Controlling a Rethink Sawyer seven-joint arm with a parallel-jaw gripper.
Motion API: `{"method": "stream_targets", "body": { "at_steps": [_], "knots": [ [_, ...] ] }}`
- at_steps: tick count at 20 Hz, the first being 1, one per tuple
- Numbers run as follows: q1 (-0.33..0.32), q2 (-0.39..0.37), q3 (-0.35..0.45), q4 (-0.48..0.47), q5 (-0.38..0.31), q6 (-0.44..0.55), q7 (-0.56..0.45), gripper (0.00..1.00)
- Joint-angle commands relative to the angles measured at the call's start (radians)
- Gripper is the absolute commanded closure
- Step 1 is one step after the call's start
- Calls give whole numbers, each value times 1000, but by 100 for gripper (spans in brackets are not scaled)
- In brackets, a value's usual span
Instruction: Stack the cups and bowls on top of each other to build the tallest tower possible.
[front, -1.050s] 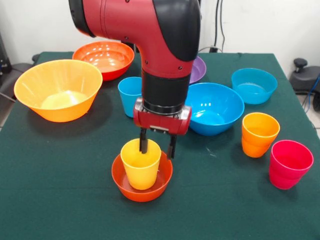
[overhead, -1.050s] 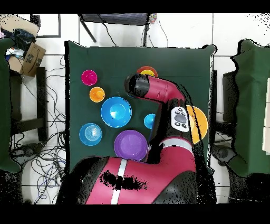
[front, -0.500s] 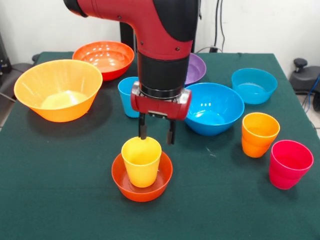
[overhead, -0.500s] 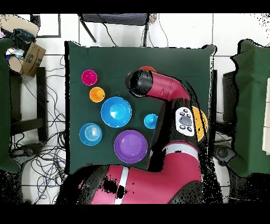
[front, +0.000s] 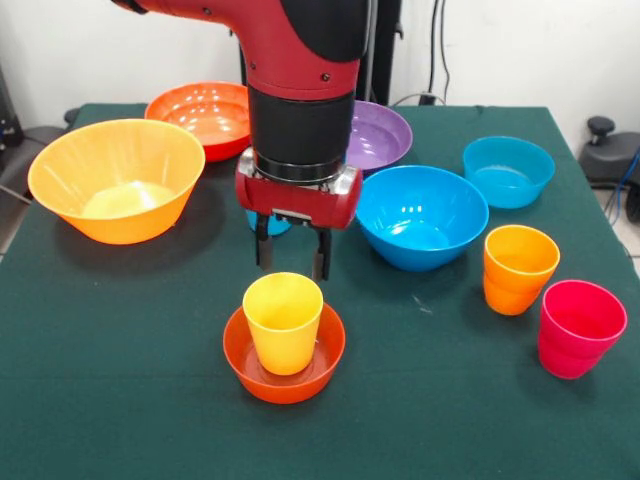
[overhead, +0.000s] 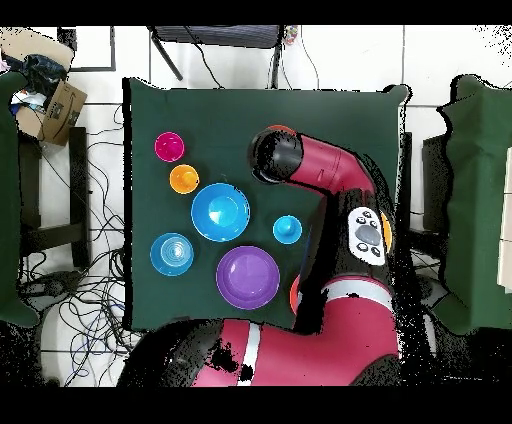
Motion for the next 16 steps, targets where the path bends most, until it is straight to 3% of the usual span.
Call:
{"method": "stream_targets", "body": {
  "at_steps": [1, 8, 16],
  "knots": [
    [18, -62, 66, 140, 18, 63, 123, 0],
    [83, -133, 21, 199, 26, 121, 168, 0],
    [33, -150, 92, 242, -8, 59, 33, 0]
  ]
}}
